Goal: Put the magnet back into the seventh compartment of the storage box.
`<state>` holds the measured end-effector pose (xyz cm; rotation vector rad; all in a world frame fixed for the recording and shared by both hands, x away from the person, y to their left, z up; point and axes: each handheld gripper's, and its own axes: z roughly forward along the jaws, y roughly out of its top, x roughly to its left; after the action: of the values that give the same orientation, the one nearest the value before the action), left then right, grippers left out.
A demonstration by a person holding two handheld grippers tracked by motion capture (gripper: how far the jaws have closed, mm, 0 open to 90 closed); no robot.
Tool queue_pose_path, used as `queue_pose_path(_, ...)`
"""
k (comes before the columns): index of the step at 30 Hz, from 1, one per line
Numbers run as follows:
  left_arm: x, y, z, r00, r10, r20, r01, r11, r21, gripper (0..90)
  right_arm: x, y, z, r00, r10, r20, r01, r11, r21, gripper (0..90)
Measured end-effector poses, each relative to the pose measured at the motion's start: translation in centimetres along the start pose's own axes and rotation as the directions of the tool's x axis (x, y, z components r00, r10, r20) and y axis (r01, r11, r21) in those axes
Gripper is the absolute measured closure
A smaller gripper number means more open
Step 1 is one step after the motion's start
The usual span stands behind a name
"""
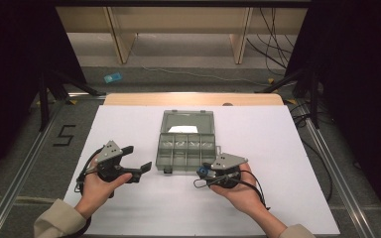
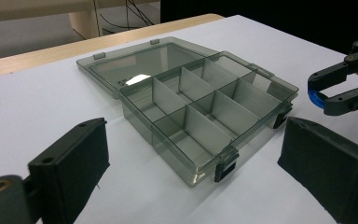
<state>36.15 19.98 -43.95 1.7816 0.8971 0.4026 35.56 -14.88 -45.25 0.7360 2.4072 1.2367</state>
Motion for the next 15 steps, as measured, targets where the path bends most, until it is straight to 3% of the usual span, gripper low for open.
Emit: queue_pose_path(15, 0.05, 0.02, -0.01, 1.0, 0.007, -0.002, -0.007, 1.0, 0.001, 7.4, -0.48, 0.22, -0.11, 0.9999, 0.006, 0.014, -0.006, 1.0, -0.01, 63.1)
